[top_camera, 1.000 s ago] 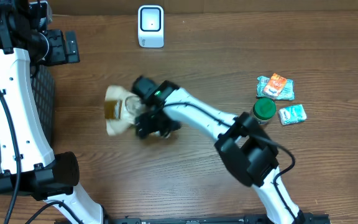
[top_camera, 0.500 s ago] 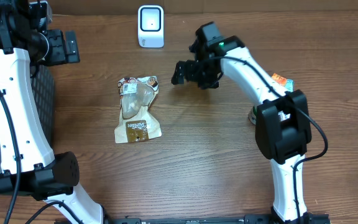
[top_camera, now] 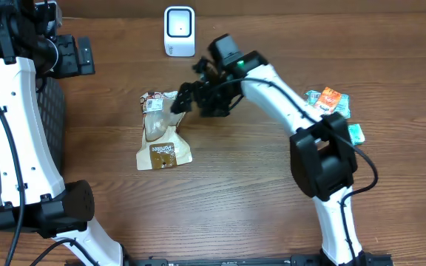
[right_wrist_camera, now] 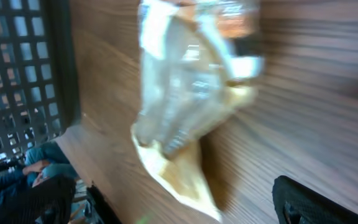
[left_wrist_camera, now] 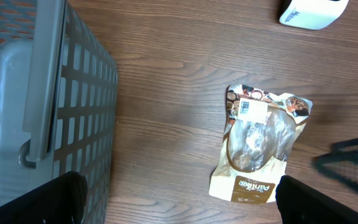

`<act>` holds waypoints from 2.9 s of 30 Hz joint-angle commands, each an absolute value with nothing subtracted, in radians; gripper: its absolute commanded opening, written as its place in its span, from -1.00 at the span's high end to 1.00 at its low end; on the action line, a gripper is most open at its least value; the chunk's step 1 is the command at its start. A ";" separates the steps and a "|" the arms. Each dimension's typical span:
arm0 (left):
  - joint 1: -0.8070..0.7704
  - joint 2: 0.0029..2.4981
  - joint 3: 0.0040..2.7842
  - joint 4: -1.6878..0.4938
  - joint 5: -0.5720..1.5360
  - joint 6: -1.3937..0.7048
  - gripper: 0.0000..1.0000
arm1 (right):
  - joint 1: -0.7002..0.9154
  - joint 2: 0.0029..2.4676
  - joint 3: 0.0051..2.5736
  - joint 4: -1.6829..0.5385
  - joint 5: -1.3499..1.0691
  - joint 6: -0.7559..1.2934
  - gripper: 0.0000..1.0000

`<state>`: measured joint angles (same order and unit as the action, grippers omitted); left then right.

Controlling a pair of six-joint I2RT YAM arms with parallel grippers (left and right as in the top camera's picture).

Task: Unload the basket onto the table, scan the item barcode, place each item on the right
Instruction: 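Grasp the Pantree bag's top edge with the right gripper, then lift the Pantree bag and carry it toward the scanner, then hold the Pantree bag up in front of the scanner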

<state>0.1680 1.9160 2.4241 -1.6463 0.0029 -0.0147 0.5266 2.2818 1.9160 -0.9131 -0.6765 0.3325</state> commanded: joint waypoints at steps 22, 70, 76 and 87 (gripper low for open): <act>0.170 1.919 2.423 -1.645 -0.004 0.003 -0.99 | 0.675 2.401 1.666 -0.420 -0.510 0.705 0.08; 0.170 1.919 2.423 -1.645 -0.004 0.003 -0.99 | 0.436 1.642 1.685 -1.000 -0.749 0.144 0.92; 0.170 1.919 2.423 -1.645 -0.004 0.003 -0.99 | 0.433 1.612 1.686 -1.003 -0.749 0.152 0.92; 0.170 1.919 2.423 -1.645 -0.004 0.003 -0.99 | 0.429 1.610 1.692 -1.010 -0.751 0.217 0.92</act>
<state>0.1680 1.9160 2.4241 -1.6463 0.0025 -0.0147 0.4374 1.6440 1.6794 -1.0122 -0.7502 0.2012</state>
